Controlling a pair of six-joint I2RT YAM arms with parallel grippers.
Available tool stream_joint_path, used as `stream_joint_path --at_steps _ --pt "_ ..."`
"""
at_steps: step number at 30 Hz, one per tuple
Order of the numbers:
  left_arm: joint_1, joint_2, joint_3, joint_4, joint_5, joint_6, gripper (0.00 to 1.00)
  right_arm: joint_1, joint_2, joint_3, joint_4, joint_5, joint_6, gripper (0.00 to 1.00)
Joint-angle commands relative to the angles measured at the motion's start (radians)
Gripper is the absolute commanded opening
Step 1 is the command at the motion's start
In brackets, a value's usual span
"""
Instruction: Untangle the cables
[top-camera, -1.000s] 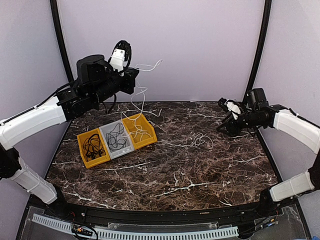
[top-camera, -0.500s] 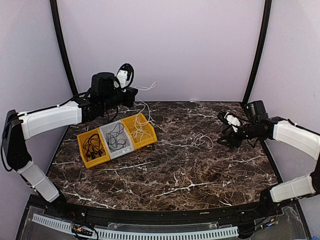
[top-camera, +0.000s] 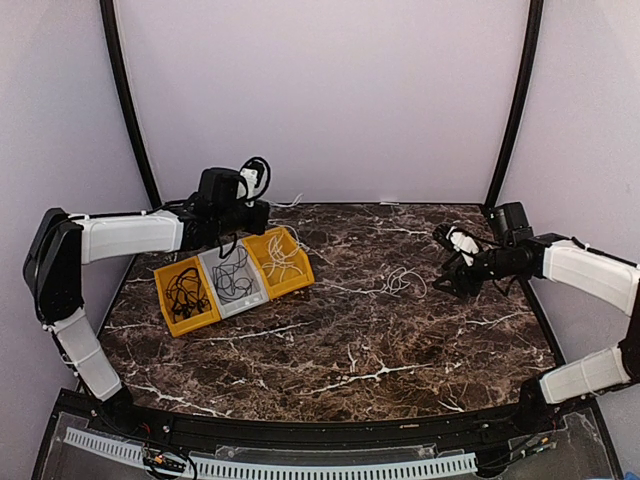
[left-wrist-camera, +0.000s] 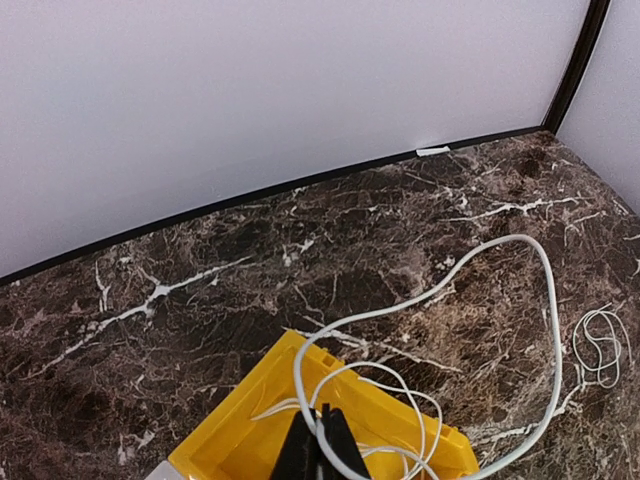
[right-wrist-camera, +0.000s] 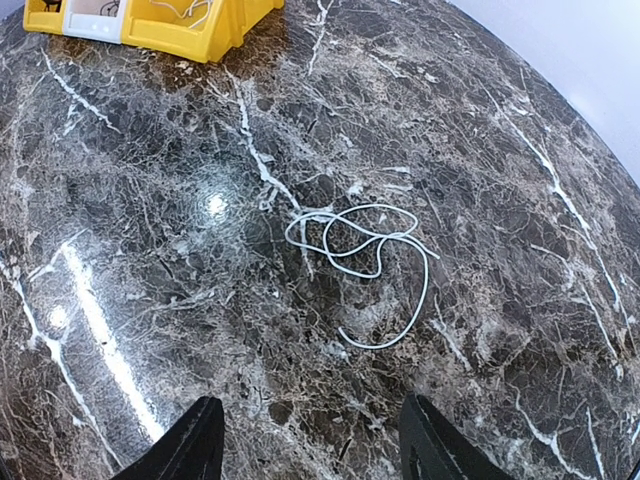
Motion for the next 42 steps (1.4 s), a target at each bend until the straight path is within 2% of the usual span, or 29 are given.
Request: stream_joint_path --at_steps 1,8,16,24,29,33,38,42 --pt "0.007 0.048 -0.007 -0.048 -0.007 -0.022 0.00 0.002 0.014 -0.006 0.026 -0.020 -0.014 0.62" --pt "0.009 0.151 0.042 -0.113 0.021 -0.054 0.00 0.002 0.037 0.000 0.015 -0.022 -0.022 0.62" --pt "0.009 0.242 0.082 -0.144 0.124 -0.090 0.00 0.001 0.043 -0.001 0.010 -0.021 -0.028 0.62" --pt "0.009 0.258 0.132 -0.269 0.193 -0.115 0.01 0.002 0.050 -0.001 0.006 -0.023 -0.030 0.62" --pt "0.009 0.196 0.137 -0.337 0.156 -0.108 0.22 0.001 0.052 0.000 0.004 -0.023 -0.030 0.62" --pt "0.010 0.103 0.129 -0.389 0.154 -0.076 0.35 0.001 0.054 0.002 0.004 -0.023 -0.031 0.62" --pt "0.009 0.034 0.144 -0.504 0.113 -0.051 0.41 0.001 0.056 0.003 0.001 -0.027 -0.033 0.62" --pt "0.009 -0.018 0.146 -0.519 0.108 -0.022 0.44 0.002 0.061 0.006 0.000 -0.027 -0.034 0.62"
